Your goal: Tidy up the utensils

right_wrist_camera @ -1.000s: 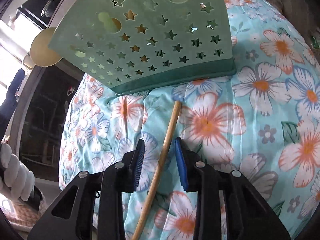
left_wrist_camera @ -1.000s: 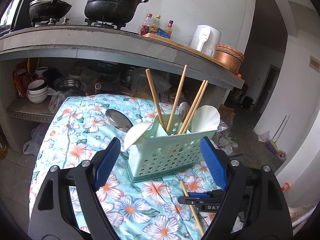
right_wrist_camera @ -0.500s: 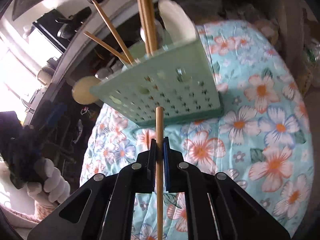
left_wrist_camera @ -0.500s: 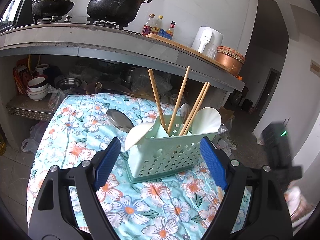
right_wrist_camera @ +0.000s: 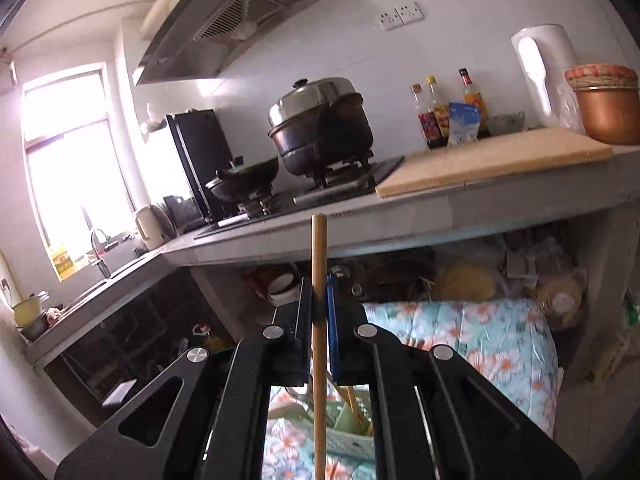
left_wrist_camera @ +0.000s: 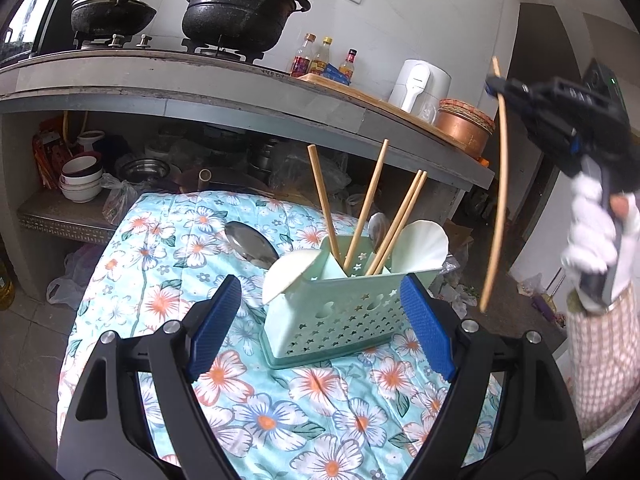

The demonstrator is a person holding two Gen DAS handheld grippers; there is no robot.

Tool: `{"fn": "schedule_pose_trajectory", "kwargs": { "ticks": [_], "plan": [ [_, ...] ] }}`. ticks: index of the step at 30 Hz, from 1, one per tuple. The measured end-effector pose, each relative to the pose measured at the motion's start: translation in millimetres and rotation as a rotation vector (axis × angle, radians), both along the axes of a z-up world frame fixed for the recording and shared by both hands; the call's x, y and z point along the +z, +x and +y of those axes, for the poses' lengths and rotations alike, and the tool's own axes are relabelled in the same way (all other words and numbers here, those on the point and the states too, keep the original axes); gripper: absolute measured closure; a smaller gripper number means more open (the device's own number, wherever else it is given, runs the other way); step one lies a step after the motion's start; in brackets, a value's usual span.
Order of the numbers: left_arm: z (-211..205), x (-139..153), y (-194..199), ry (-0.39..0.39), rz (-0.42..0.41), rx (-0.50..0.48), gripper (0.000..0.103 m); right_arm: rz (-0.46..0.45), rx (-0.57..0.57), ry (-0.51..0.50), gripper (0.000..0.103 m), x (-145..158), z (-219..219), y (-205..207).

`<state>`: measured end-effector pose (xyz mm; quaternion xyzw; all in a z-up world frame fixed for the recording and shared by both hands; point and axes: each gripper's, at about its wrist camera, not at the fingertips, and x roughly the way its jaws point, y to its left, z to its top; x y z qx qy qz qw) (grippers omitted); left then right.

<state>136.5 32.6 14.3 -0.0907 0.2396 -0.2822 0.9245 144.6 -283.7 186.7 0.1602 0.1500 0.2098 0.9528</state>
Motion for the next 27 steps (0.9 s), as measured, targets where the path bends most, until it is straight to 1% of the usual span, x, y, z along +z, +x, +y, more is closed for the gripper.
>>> {"fn": "schedule_pose_trajectory", "kwargs": {
  "ticks": [2,4,7,10,19,24,27],
  "plan": [
    [1.9,-0.7,2.8,0.005,0.003,0.008,0.025,-0.043,-0.005,-0.001,0.096,7.4,0.7,11.4],
    [4.0,-1.8,6.1,0.007,0.009,0.013,0.025,-0.073,-0.005,-0.005,0.096,8.6,4.9,22.3],
    [6.4,-3.7,11.9,0.012,0.017,0.023,0.025,-0.092,0.008,-0.014,0.096,0.6,12.0,38.0],
    [7.4,-6.3,17.7,0.017,0.027,0.032,0.025,-0.102,0.004,-0.05,0.096,-9.9,17.9,51.3],
    [8.9,-10.5,28.5,0.027,0.043,0.043,0.025,-0.071,0.013,-0.124,0.096,-54.0,33.9,74.0],
    [9.0,-10.7,30.1,0.028,0.045,0.047,0.025,-0.053,0.018,-0.165,0.096,-74.6,41.2,77.1],
    [8.8,-10.4,29.7,0.029,0.043,0.048,0.025,-0.024,0.03,-0.172,0.096,-86.4,42.3,77.8]
  ]
}}
